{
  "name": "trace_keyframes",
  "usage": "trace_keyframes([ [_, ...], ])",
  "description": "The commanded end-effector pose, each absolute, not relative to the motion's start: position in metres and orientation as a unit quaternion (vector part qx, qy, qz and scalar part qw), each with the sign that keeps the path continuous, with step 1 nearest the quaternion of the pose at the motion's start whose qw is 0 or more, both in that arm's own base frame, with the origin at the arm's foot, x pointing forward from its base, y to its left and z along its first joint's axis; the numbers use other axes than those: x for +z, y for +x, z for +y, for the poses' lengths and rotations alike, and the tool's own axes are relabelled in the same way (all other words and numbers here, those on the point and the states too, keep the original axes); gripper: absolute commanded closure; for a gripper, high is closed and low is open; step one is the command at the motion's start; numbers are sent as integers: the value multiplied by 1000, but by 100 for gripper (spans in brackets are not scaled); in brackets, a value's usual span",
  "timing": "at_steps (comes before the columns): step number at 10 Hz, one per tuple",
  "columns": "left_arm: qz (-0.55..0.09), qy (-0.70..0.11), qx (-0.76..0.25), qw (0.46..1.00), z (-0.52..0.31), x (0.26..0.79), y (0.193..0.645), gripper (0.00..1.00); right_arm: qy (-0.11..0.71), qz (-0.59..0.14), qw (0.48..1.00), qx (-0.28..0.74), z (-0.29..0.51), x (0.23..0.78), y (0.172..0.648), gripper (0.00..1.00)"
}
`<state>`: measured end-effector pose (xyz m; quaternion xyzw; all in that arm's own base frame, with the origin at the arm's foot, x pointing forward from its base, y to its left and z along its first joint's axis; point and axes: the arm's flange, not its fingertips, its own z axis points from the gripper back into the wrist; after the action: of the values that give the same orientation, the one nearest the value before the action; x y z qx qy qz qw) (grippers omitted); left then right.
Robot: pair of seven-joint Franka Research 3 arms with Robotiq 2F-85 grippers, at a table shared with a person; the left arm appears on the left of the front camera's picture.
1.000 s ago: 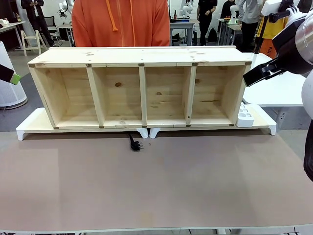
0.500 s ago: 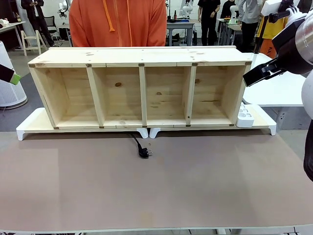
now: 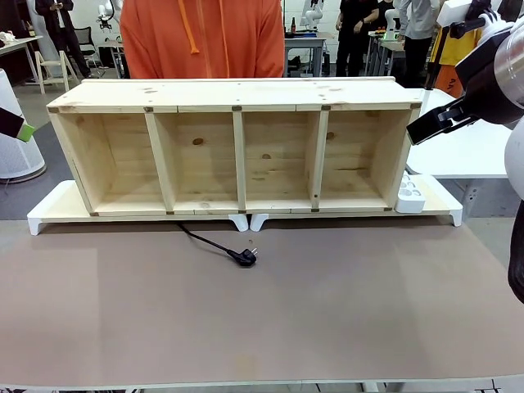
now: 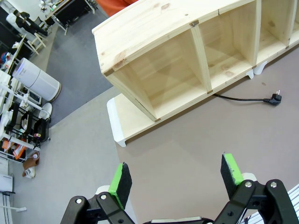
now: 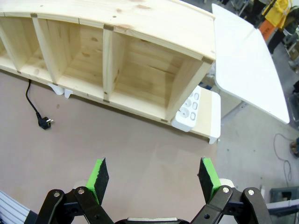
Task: Perform cable management.
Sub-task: When the cord part of the Power Cable appears at the lower middle area of the table and stops, grasp the cord part of the Power Cable.
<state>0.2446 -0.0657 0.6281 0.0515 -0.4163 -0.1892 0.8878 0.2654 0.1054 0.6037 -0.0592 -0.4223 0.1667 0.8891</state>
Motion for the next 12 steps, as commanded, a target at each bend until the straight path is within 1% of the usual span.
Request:
trace_keyframes([
  [1, -419, 53, -189, 887, -66, 629, 244, 0, -61, -422, 889, 165, 104, 604, 265, 0],
  [12, -419, 53, -189, 887, -66, 629, 244, 0, -61, -422, 889, 165, 104, 604, 265, 0],
])
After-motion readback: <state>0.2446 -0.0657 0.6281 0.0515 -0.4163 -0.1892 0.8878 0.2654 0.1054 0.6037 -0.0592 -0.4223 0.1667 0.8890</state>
